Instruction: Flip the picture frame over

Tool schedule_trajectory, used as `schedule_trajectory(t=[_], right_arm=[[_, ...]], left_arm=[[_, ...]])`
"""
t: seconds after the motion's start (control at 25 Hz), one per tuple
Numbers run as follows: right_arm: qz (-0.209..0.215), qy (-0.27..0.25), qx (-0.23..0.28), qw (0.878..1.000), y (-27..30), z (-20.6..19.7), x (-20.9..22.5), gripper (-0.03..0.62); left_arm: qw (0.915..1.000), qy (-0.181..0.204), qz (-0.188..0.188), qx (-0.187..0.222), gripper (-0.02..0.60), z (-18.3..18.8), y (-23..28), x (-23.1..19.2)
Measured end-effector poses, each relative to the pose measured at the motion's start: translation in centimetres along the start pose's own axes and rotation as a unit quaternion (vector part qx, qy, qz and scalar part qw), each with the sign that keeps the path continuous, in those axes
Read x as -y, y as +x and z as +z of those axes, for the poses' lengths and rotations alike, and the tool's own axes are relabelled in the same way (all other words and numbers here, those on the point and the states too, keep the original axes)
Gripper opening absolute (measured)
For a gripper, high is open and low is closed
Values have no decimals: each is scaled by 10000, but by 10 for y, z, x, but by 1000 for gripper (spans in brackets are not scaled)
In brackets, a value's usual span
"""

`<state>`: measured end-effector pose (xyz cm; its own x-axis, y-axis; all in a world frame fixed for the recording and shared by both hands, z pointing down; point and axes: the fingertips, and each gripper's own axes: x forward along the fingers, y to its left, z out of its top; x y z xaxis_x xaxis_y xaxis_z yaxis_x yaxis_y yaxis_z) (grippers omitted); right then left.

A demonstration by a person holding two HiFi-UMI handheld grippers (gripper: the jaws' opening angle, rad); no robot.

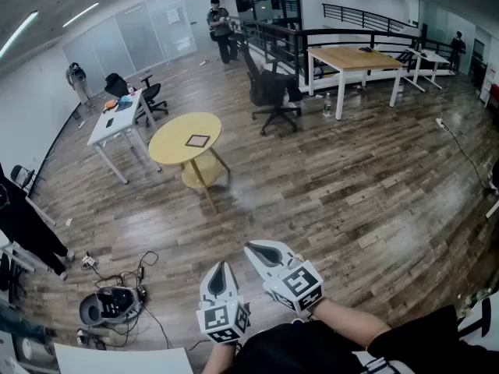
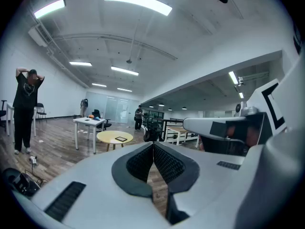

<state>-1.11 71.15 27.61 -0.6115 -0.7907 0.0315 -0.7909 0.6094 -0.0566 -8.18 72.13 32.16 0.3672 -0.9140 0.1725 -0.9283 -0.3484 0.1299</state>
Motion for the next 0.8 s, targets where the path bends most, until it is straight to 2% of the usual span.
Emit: schedule_trajectory(t=[0.12,0.2,0.52,0.8], right_arm=[[-306,-24,104,9995,7,4,19,18],[-405,11,110,9991,12,2,23,18],[-334,184,11,9993,32,-15,3,18],[-342,208,79,9992,46,-27,-20,18]], left_arm=[[9993,138,-329,101,21,13,24,3],[9988,200,-419,130,21,15,30,0],[9988,147,-446,113,21,10,22,-28],[9993,126,-301,197,21,0,6,-69]])
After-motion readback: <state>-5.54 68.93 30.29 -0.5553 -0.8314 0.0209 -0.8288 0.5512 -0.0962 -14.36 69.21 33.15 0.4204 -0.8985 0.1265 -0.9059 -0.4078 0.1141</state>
